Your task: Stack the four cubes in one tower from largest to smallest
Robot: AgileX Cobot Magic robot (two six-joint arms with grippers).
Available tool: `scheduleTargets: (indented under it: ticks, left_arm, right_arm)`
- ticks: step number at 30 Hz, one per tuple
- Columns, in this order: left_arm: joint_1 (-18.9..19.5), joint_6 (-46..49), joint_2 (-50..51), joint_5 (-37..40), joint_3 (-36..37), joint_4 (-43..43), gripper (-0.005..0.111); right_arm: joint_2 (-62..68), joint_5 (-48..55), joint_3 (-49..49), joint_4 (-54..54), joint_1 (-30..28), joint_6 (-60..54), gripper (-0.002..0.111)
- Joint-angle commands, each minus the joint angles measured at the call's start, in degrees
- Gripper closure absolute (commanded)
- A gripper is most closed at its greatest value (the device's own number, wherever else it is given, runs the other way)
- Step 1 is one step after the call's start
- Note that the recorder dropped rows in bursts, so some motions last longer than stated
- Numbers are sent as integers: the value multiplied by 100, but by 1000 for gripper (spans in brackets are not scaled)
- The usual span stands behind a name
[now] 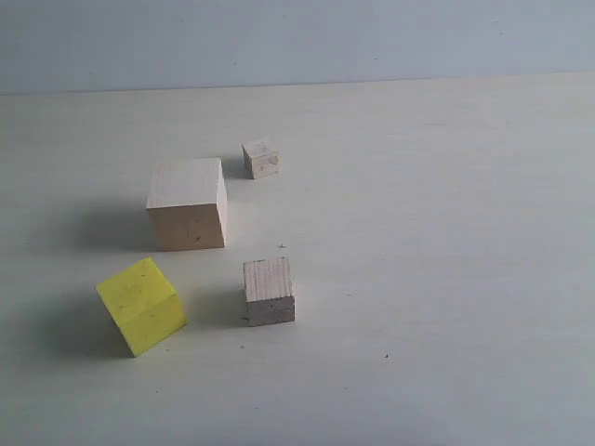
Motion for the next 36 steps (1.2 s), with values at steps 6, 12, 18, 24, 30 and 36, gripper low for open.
scheduleTargets:
  ticks: [6, 12, 18, 24, 30, 36]
  left_arm:
    - [-34, 3, -36, -723, -4, 0, 106]
    - [-34, 3, -36, -2172, -4, 0, 106]
    - [-34, 3, -36, -2349, -4, 0, 106]
    - [-34, 3, -36, -2349, -4, 0, 106]
    - [-34, -158, -36, -2841, -4, 0, 106]
    - [-34, -1143, -36, -2962, -116, 0, 106]
  right_arm:
    - [-38, -32, 28, -35, 2, -5, 108]
    - [-38, -564, 28, -35, 2, -5, 108]
    - [-38, -1866, 28, -9, 2, -5, 108]
    - [-38, -1977, 28, -9, 2, -5, 108]
    - [-38, -3031, 28, -9, 2, -5, 108]
    - [-38, -4678, -155, 466, 2, 349, 108]
